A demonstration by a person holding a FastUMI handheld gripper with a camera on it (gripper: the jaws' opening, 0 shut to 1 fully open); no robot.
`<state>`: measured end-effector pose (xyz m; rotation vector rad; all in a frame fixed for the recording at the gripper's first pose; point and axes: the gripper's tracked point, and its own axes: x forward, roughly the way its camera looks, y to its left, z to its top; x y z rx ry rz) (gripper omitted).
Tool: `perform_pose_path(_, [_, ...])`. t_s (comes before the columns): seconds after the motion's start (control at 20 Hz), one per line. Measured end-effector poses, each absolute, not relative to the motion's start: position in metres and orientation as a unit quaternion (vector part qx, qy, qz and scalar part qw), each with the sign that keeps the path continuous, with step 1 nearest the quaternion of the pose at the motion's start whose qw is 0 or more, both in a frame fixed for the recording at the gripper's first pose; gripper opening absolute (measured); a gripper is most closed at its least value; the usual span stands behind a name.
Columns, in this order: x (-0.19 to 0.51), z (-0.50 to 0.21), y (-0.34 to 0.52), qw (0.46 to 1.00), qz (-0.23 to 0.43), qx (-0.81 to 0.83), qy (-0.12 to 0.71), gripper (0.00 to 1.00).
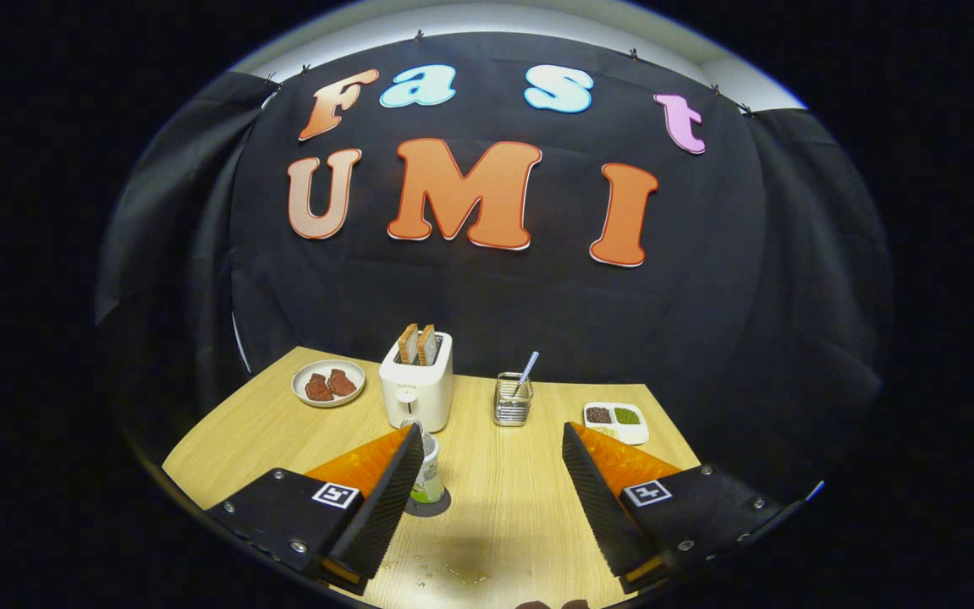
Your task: Take the bottle from table, then pour the juice into the cup, finally place the bottle on the coaster
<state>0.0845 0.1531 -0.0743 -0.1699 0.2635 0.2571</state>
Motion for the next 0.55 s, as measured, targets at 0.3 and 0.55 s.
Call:
perform_pose_path(0.3, [0.071, -0.017, 0.126, 0.99, 0.098, -0.069, 0.08, 0.97])
perform_pose_path(0.55, [0.063, -0.002, 0.113, 0.992, 0.087, -0.052, 0.074, 0.97])
